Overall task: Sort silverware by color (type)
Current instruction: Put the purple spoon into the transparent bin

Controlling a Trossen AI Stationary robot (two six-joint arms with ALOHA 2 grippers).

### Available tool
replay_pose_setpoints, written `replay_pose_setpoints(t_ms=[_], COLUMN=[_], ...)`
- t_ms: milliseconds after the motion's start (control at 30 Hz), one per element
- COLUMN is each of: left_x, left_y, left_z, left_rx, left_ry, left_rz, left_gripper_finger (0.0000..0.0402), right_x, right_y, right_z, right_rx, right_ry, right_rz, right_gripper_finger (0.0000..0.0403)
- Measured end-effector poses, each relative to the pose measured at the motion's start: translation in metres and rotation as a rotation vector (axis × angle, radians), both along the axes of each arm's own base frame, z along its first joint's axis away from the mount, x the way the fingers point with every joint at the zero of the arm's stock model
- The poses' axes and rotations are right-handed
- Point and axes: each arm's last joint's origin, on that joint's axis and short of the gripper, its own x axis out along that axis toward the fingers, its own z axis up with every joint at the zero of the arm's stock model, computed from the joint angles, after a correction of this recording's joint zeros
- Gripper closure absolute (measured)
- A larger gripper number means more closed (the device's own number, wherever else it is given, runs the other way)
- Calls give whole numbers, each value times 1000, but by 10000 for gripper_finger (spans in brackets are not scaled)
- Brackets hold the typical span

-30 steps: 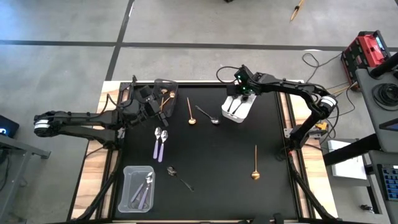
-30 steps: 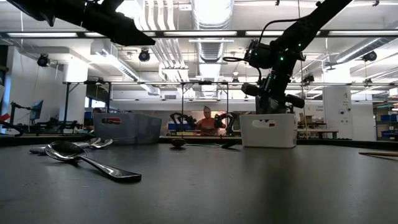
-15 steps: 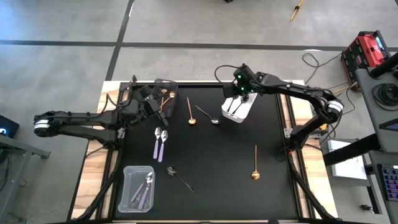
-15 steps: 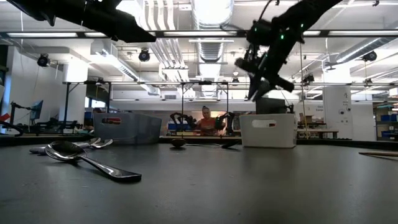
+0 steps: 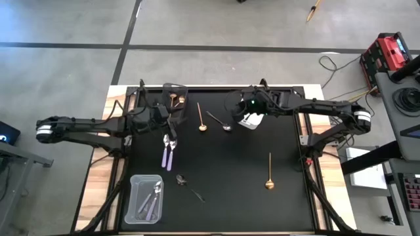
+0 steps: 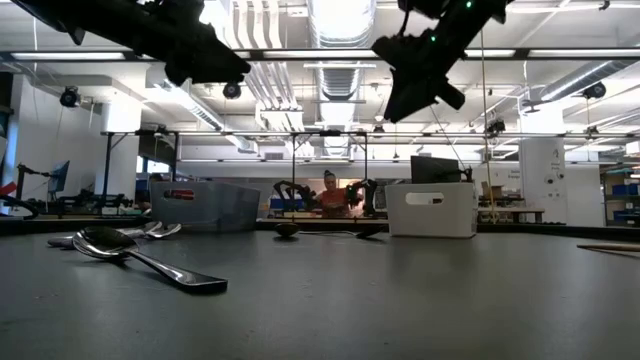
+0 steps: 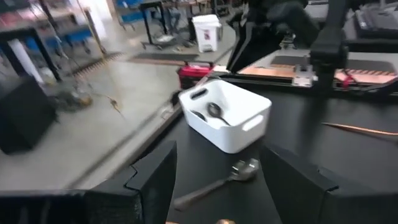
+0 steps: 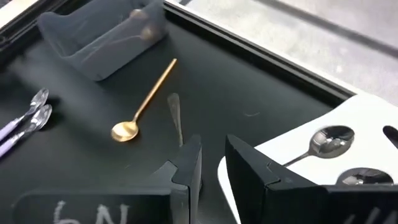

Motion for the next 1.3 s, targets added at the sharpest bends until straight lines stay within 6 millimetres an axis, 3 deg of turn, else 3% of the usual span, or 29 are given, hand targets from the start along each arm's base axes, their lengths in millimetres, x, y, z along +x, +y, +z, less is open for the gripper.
replay_pose_setpoints(t_ms=[267,567,833,1067,1300], left_x=[-1,-5,7,18,31], left_y=[-14,-23,-50,-70,-81], left_z=[-9,-17,-16,-27,-43], left_rx=[-185,-500,-612,-689,-738], left_ry=[22,272,429,532,628], left_rz=[-23,118,139,210,287], left_gripper_finger=[189,193,204,210,216], right_x=[8,14,19,20,17], right_y=[32,61,68,68,69], right_z=[2,5,8,9,-9], right_rx=[-147,-249,-300,-319,-296], right_ry=[33,60,41,37,63], right_rz=[12,159,217,230,226], right_gripper_finger=[338,342,342,342,343])
